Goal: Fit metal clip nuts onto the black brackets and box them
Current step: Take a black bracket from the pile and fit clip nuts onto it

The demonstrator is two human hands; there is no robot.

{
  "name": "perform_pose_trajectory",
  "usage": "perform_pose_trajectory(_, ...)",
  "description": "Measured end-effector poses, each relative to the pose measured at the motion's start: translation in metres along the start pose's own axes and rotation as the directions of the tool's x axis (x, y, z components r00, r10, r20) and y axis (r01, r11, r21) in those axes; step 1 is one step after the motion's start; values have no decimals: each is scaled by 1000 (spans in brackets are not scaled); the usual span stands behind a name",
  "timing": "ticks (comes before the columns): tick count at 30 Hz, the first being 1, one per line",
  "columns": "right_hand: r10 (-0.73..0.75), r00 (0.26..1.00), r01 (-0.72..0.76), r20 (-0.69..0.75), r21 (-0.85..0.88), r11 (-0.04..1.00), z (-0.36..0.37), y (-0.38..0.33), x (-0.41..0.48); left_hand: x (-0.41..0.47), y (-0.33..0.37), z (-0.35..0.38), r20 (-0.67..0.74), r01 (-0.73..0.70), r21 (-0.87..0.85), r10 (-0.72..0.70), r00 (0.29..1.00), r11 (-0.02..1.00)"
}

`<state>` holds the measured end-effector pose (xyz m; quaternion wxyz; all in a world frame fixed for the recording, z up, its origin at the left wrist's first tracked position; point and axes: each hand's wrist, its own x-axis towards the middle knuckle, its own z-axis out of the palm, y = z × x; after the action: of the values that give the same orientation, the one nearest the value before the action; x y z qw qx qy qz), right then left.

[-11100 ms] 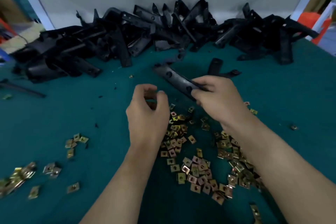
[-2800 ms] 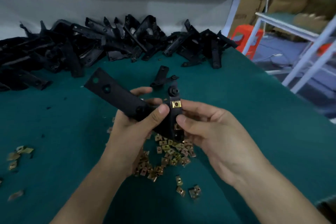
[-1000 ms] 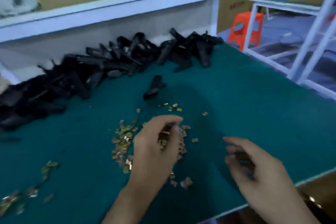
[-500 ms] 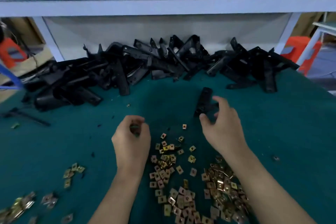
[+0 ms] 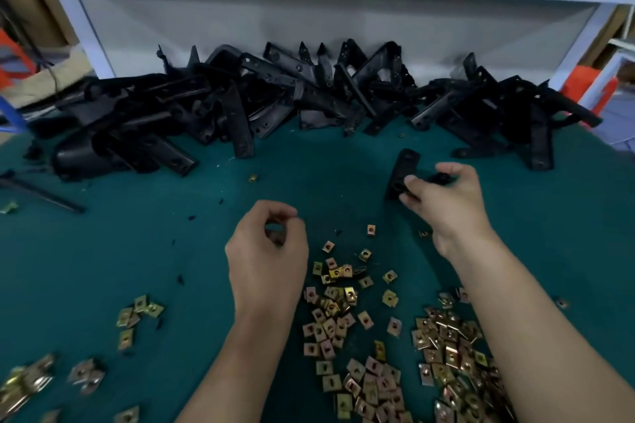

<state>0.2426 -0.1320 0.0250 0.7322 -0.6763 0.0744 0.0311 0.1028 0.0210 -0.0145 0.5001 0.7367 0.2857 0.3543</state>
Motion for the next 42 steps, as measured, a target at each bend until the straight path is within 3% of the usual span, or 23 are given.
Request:
perform_pose_trajectory(3, -49, 992, 42, 116, 56, 998, -1, -6, -24, -2, 5, -1, 75, -9, -64, 14, 997, 998)
perform_pose_trajectory(6, -169, 892, 161, 420, 54, 985, -8, -4, -58, -7, 12, -1, 244, -27, -246, 89, 966, 969)
perform_pose_trajectory(9, -215, 785, 217, 581, 68, 974, -9, 0, -85, -9, 20, 1, 470, 189, -489, 75, 880, 852)
perform_pose_trajectory(12, -246, 806, 345, 539, -89, 934, -7, 6, -93, -2, 22, -3, 572, 432, -631, 10, 820, 644)
perform_pose_trajectory(14, -267, 812, 470, 519, -311, 826, -14, 7, -88, 5, 21, -7, 544, 478, -680, -54, 837, 555)
perform_pose_trajectory(16, -183, 792, 530, 583, -506, 680, -27, 5, -82, 11, 17, -11, 515, 496, -711, -111, 850, 499)
perform_pose_trajectory(18, -34, 766, 587, 642, -677, 444, -35, 7, -79, 15, 13, -12, 514, 519, -721, -148, 845, 460)
perform_pose_trajectory(19, 2, 765, 607, 644, -722, 331, -37, 9, -78, 16, 12, -12, 517, 529, -727, -157, 841, 437)
perform_pose_trajectory(21, -35, 773, 621, 634, -743, 249, -34, 13, -79, 18, 10, -10, 519, 540, -747, -168, 838, 389)
perform_pose_trajectory(25, -90, 750, 651, 656, -705, 281, -28, 15, -83, 22, 5, -7, 520, 540, -743, -168, 838, 394)
perform_pose_trajectory(30, -110, 742, 637, 662, -643, 425, -32, 13, -88, 21, 6, -6, 559, 552, -689, -141, 817, 469)
perform_pose_trajectory(36, -252, 769, 550, 587, -408, 729, -43, 10, -86, 15, 7, -6, 710, 607, -604, 2, 704, 516)
perform_pose_trajectory(42, -262, 787, 426, 559, -186, 885, -36, 23, -89, 11, 5, -5, 792, 619, -541, 97, 603, 570)
